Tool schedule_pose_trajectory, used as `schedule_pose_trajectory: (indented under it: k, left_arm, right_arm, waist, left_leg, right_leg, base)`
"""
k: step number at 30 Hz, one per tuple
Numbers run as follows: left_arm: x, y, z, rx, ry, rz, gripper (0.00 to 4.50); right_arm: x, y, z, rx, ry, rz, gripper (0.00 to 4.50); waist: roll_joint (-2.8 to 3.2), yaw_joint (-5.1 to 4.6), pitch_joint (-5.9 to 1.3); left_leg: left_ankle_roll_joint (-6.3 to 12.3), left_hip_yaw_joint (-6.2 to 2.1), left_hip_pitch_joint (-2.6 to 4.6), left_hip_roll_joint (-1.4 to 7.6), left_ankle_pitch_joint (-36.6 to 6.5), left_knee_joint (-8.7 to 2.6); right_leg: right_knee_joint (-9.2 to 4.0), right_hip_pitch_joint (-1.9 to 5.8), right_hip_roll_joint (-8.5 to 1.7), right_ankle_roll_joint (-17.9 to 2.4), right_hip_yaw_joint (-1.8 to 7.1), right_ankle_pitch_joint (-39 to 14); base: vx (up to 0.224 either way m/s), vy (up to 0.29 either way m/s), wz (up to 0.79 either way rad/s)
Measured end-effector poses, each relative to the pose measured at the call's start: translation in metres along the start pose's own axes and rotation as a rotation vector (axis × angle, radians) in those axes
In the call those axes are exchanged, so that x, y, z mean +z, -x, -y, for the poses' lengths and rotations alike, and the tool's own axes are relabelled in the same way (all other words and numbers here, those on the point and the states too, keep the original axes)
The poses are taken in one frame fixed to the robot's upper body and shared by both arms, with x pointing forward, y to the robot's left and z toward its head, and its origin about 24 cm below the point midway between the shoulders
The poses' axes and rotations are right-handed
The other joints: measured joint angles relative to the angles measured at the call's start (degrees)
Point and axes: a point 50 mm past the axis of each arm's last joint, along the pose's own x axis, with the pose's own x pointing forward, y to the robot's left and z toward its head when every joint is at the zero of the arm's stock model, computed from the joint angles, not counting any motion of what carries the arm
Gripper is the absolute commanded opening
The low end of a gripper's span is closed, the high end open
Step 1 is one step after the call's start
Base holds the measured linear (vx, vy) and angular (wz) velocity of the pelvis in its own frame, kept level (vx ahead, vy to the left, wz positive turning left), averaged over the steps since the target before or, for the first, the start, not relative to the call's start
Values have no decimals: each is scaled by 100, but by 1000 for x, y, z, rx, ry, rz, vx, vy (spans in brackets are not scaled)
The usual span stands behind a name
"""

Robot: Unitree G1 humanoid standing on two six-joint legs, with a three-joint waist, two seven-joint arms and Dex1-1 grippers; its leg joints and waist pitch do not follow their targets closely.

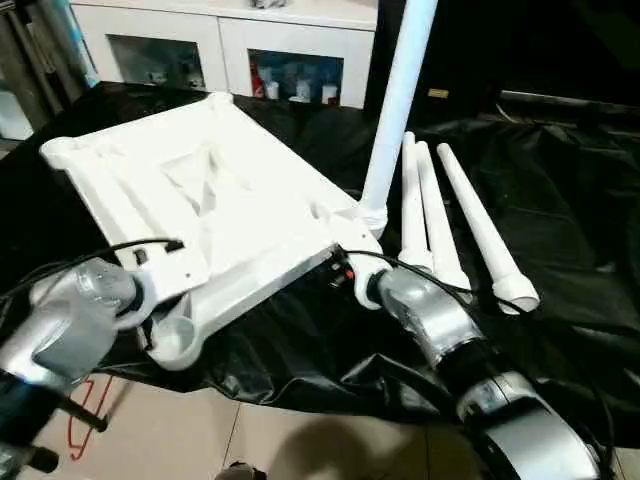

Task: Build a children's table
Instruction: Rotate table base

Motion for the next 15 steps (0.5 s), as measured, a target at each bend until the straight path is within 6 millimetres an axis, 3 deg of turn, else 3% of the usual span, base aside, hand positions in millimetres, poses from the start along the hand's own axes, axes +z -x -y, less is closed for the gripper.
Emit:
schedule_pose_trajectory:
  k: [8, 15]
  left_arm:
    - [30, -11, 20, -150, 29, 184, 0]
    - [64, -23, 26, -175, 14, 300, 0]
  right_arm:
    - [-6, -1, 4, -17, -8, -4, 72]
    - [-9, 0, 5, -23, -13, -12, 13]
  waist:
    - [-14, -23, -2]
    - [-24, -61, 4]
  left_leg:
    - [0, 2, 4, 1, 0, 2]
    - [-5, 0, 5, 1, 3, 4]
  right_leg:
    - [11, 0, 0, 0, 1, 0]
    - [21, -3, 1, 0, 0, 1]
  base:
    - [0, 0, 0]
    - [0, 0, 0]
